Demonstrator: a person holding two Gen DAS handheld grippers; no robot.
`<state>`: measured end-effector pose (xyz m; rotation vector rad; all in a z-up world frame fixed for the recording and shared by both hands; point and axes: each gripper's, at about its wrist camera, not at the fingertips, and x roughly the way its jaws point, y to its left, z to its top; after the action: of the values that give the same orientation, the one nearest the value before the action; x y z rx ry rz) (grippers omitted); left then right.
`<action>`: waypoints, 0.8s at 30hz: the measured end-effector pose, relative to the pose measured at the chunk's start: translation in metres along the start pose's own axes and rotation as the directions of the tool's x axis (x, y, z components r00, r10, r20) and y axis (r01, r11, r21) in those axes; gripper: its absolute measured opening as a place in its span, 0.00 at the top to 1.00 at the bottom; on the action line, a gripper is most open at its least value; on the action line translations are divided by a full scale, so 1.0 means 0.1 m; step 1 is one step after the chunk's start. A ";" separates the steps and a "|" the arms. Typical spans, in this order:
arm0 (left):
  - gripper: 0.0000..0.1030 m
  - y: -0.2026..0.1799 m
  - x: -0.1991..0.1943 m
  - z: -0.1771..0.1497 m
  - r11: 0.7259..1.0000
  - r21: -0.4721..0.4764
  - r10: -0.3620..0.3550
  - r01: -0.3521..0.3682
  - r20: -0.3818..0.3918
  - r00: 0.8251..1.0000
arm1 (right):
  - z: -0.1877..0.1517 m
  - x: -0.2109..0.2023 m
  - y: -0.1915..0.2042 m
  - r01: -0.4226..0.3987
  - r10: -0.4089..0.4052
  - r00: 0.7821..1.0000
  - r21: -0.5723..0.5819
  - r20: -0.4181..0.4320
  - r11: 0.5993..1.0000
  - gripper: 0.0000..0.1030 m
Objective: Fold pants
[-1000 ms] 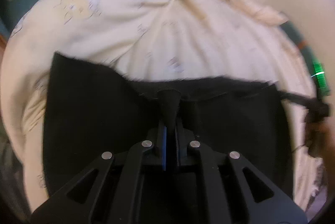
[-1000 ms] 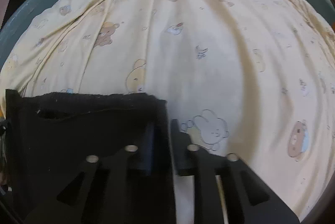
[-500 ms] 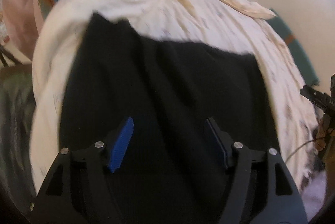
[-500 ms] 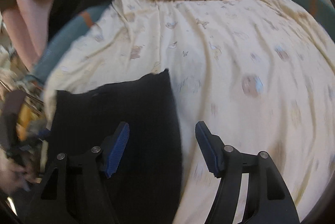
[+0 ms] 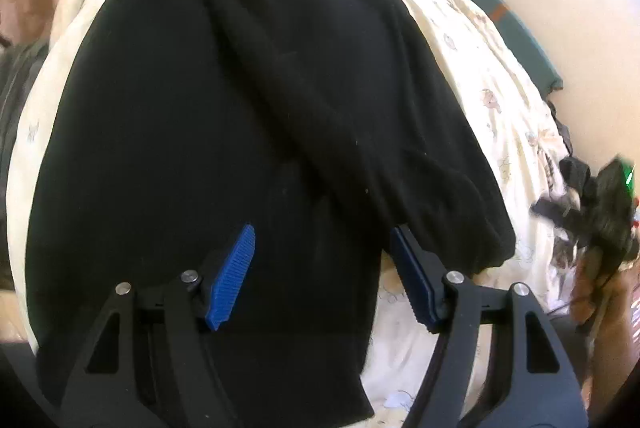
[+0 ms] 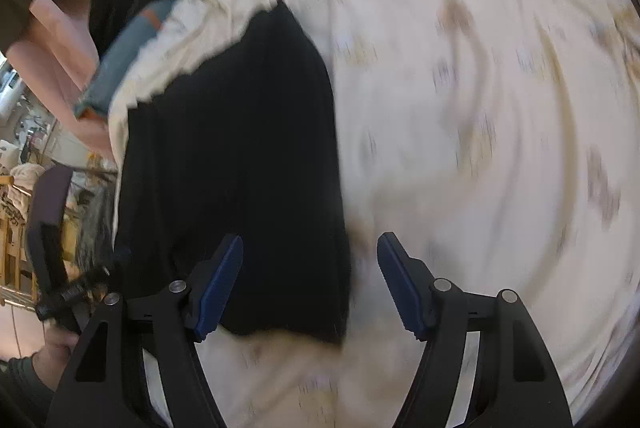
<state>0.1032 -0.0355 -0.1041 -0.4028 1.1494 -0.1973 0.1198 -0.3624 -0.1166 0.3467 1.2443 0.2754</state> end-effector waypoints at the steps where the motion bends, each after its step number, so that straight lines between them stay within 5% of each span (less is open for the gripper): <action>1: 0.35 0.00 -0.03 -0.05 1.000 -0.013 -0.004 0.004 0.008 1.000 | -0.08 0.05 -0.01 0.018 -0.018 1.000 -0.005 -0.025 1.000 0.30; 4: 0.35 -0.03 -0.02 -0.18 1.000 -0.024 0.001 -0.001 0.010 1.000 | -0.29 0.21 0.02 0.097 -0.106 0.991 -0.105 -0.083 0.990 0.30; 11: 0.35 -0.31 0.15 -0.52 0.998 0.063 -0.005 0.008 -0.043 0.999 | -0.44 0.41 0.17 0.118 -0.151 0.980 -0.228 -0.132 0.966 0.31; 13: 0.35 -0.47 0.25 -0.62 0.996 0.088 -0.022 0.029 -0.073 0.997 | -0.41 0.43 0.19 0.072 -0.106 0.985 -0.232 -0.138 0.970 0.52; 14: 0.35 -0.54 0.30 -0.65 0.995 0.098 -0.028 0.037 -0.085 0.996 | -0.39 0.41 0.21 0.060 -0.091 0.988 -0.237 -0.125 0.970 0.73; 17: 0.35 -0.77 0.46 -0.77 0.988 0.147 -0.023 0.039 -0.109 0.994 | -0.38 0.25 0.23 0.026 -0.040 0.998 -0.239 -0.056 0.971 0.93; 24: 0.35 -1.10 0.75 -0.79 0.990 0.118 -0.065 0.076 -0.092 0.994 | -0.27 -0.04 0.08 -0.042 0.055 0.996 -0.185 0.064 0.982 0.93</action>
<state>0.0672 -0.1790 -0.1499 -0.3295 1.2035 -0.3483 0.0931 -0.3540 -0.1177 0.2262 1.1341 0.4138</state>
